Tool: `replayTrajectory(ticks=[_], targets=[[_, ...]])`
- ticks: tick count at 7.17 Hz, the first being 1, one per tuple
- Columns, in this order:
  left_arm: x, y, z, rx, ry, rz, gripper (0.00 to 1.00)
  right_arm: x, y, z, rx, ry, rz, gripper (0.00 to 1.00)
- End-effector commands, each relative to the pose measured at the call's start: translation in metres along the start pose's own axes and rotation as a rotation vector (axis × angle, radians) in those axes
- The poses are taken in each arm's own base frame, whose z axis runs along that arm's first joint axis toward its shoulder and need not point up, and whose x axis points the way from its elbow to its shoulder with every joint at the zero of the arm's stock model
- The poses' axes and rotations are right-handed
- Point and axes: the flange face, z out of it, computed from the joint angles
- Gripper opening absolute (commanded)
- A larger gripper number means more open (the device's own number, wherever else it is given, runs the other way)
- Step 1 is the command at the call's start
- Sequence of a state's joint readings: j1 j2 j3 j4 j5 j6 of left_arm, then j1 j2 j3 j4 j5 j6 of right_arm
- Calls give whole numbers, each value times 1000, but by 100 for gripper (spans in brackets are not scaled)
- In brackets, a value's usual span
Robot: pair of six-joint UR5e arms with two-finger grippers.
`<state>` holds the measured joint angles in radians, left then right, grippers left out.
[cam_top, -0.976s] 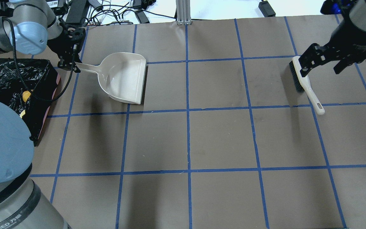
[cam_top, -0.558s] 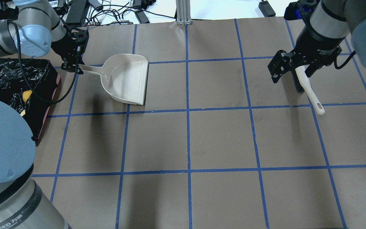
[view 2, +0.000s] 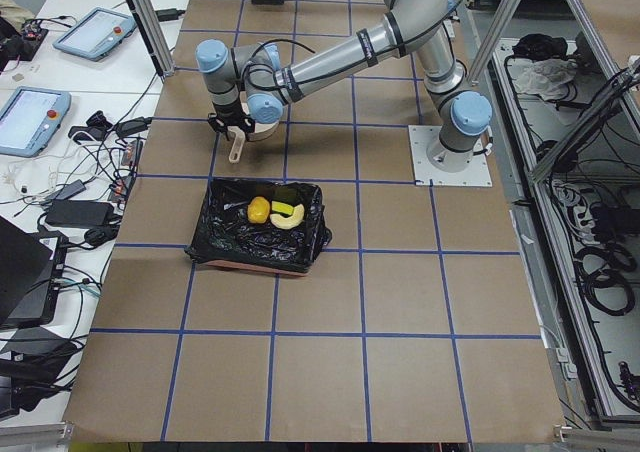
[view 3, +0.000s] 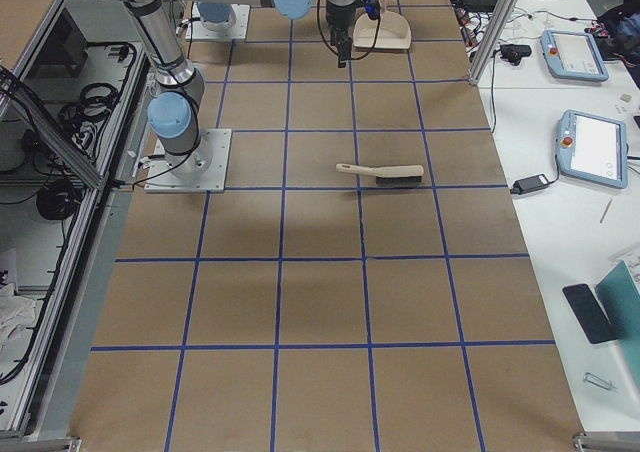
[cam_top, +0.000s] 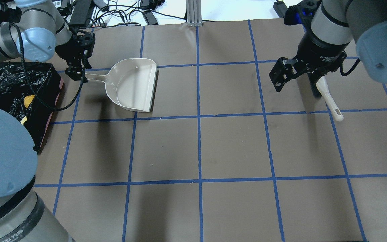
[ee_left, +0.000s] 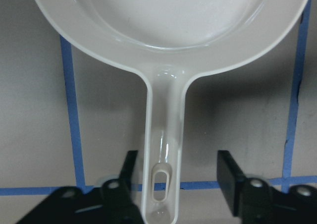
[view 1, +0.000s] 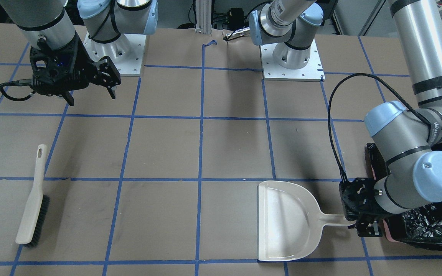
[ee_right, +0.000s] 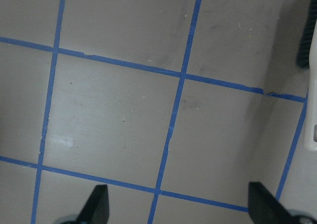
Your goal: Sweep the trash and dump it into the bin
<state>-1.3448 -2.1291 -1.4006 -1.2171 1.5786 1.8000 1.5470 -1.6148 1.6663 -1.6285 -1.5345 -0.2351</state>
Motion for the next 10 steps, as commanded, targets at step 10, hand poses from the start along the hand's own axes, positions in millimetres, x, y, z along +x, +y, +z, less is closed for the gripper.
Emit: replayTrajectory(ticks=[10], targets=[[133, -164, -198, 40, 3, -810, 100, 4, 1, 2, -5, 16, 7, 100]])
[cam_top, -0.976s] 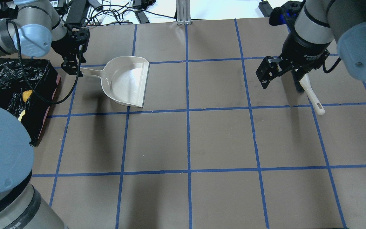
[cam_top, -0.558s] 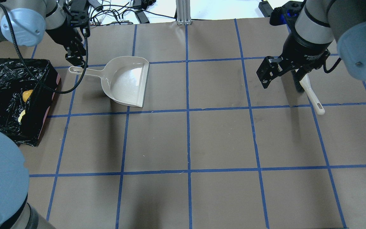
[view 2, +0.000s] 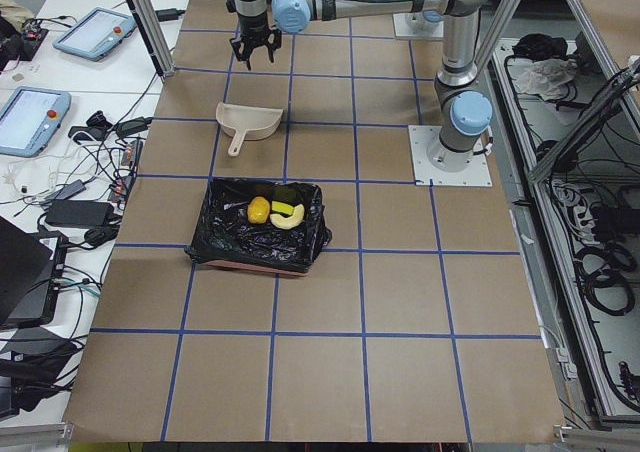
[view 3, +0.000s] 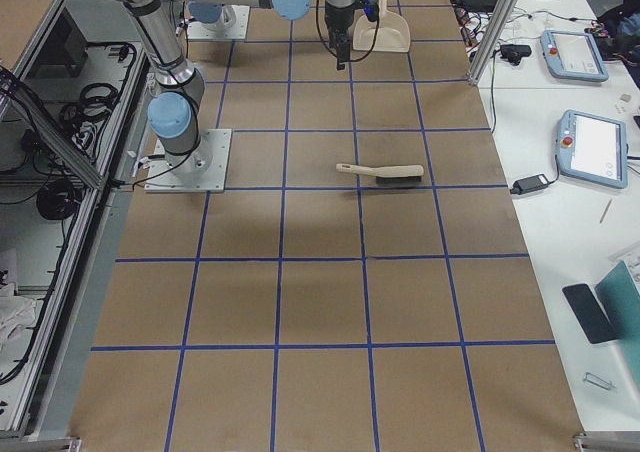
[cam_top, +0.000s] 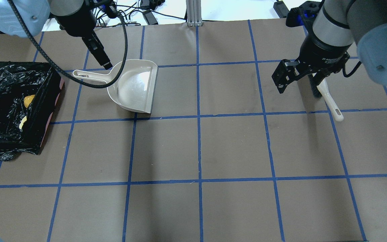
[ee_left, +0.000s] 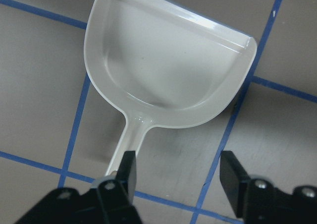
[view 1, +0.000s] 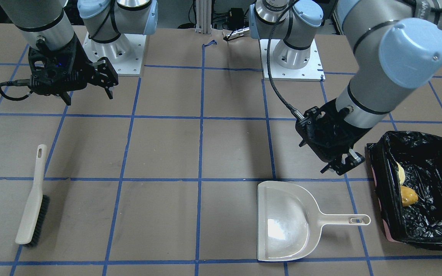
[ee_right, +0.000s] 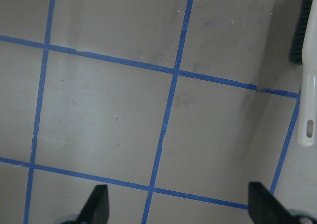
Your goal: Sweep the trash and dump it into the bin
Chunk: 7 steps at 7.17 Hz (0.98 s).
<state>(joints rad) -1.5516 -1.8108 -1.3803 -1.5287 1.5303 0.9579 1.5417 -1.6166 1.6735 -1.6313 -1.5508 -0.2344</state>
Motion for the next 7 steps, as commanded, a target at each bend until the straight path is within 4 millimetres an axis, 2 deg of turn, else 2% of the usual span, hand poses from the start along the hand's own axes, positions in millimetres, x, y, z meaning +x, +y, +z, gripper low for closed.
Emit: replayTrajectory(ticks=[1, 2, 3, 4, 5, 7], targets=[[43, 14, -36, -25, 9, -371, 100, 0, 0, 0, -2, -2, 0, 100], [53, 21, -46, -19, 3, -578, 100, 0, 0, 0, -4, -1, 0, 100], [63, 28, -42, -30, 8, -798, 100, 0, 0, 1, -4, -1, 1, 100], [71, 34, -41, -30, 6, -884, 100, 0, 0, 1, -4, -1, 1, 100], [78, 40, -50, -19, -2, -895, 100, 0, -1, 1, -2, -2, 1, 100], [80, 49, -63, 2, -27, -894, 100, 0, -1, -1, 7, 0, 1, 100]])
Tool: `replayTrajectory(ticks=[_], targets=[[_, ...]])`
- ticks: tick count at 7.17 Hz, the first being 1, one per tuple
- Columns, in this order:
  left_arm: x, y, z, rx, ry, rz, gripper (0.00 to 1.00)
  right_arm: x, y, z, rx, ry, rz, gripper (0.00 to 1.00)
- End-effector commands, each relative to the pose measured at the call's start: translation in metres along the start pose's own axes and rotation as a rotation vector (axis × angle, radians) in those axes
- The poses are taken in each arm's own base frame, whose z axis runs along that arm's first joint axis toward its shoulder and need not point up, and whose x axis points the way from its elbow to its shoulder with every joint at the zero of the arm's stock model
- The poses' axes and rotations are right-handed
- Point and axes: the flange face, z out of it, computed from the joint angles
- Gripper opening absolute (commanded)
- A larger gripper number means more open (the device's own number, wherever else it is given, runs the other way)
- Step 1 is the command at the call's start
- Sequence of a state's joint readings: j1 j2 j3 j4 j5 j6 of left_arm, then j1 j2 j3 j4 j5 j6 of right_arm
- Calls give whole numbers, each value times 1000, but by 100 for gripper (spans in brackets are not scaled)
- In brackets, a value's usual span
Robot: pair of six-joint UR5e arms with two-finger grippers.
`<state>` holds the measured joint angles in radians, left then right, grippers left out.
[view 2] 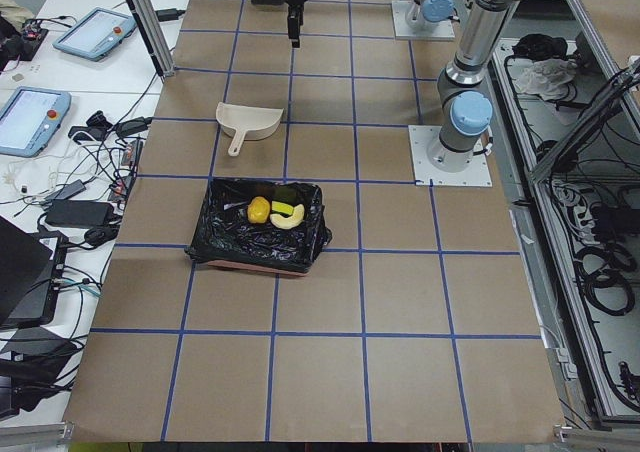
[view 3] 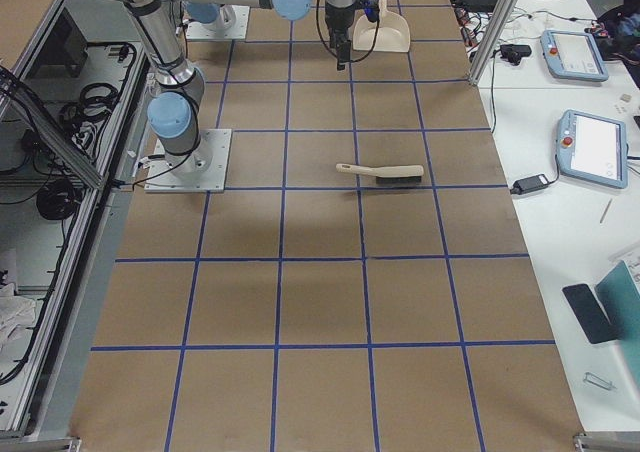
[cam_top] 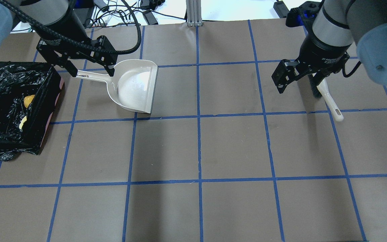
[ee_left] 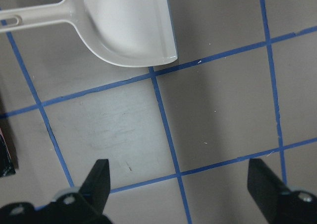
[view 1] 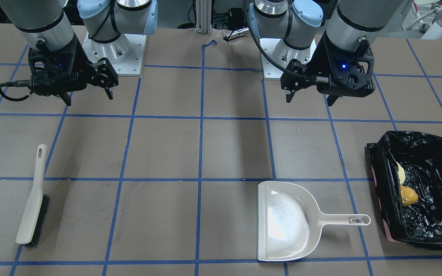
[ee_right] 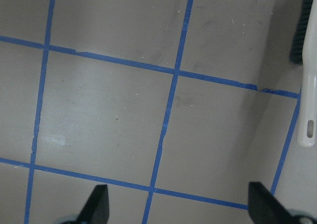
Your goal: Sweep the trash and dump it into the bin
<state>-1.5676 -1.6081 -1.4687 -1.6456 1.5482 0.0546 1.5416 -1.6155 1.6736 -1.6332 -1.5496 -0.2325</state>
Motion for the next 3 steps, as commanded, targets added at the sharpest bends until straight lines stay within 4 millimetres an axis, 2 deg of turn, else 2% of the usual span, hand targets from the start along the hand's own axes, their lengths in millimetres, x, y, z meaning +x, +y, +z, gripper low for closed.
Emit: replayTrajectory(ticks=[1, 3], targets=[[-3, 5, -8, 22, -5, -6, 100, 1, 0, 0, -1, 1, 1, 100], [-3, 7, 0, 12, -5, -5, 100, 2, 0, 1, -4, 0, 7, 100]])
